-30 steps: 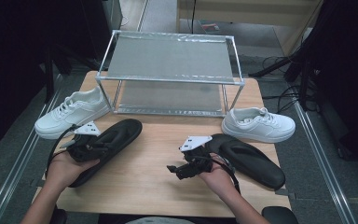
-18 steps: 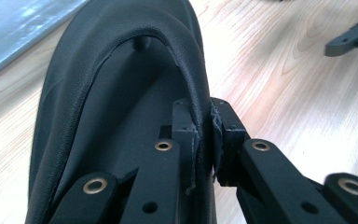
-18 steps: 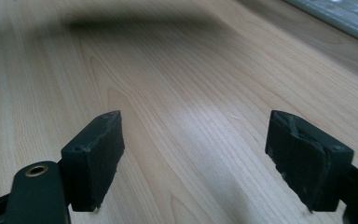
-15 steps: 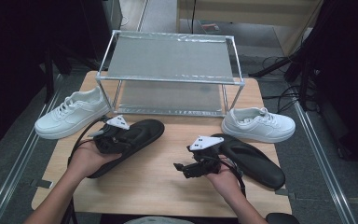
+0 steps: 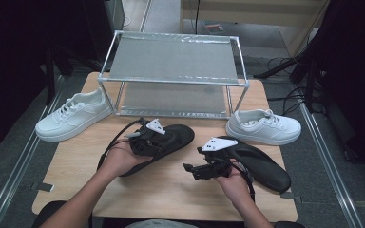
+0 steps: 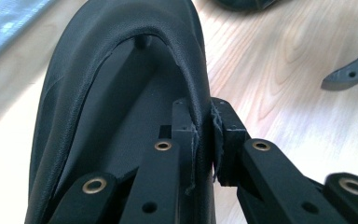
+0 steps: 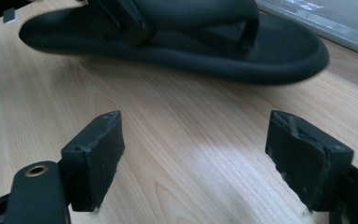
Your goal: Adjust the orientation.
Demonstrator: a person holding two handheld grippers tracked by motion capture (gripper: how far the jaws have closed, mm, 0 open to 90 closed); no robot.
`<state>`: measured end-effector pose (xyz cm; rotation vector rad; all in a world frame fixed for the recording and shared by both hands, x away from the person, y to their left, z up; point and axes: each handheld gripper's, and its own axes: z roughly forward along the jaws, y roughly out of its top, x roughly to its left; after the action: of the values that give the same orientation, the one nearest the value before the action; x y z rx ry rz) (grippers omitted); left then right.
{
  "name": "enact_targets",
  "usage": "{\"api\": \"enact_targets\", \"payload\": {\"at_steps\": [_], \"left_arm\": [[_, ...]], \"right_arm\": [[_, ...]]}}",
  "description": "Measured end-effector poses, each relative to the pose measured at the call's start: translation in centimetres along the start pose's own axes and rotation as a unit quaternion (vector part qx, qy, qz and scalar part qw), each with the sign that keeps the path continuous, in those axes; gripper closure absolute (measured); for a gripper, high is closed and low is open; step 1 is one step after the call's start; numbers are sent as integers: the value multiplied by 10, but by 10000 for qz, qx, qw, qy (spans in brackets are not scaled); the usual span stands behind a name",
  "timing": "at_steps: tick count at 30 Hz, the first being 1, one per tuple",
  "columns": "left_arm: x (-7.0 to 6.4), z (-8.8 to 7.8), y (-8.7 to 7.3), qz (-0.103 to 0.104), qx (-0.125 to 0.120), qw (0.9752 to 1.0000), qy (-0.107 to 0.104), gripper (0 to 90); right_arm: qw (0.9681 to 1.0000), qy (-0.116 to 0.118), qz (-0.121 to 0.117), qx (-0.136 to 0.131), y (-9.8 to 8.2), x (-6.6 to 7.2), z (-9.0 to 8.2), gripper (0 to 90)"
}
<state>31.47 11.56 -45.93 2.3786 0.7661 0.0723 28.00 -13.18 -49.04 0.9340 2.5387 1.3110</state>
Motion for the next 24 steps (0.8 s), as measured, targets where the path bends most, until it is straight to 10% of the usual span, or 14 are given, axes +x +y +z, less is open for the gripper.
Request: {"api": "enact_targets", "payload": {"at_steps": [24], "left_arm": [[11, 33, -17, -255, -165, 9981, -545, 719]], "right_arm": [[9999, 0, 136, -18, -5, 2, 5, 199]]}}
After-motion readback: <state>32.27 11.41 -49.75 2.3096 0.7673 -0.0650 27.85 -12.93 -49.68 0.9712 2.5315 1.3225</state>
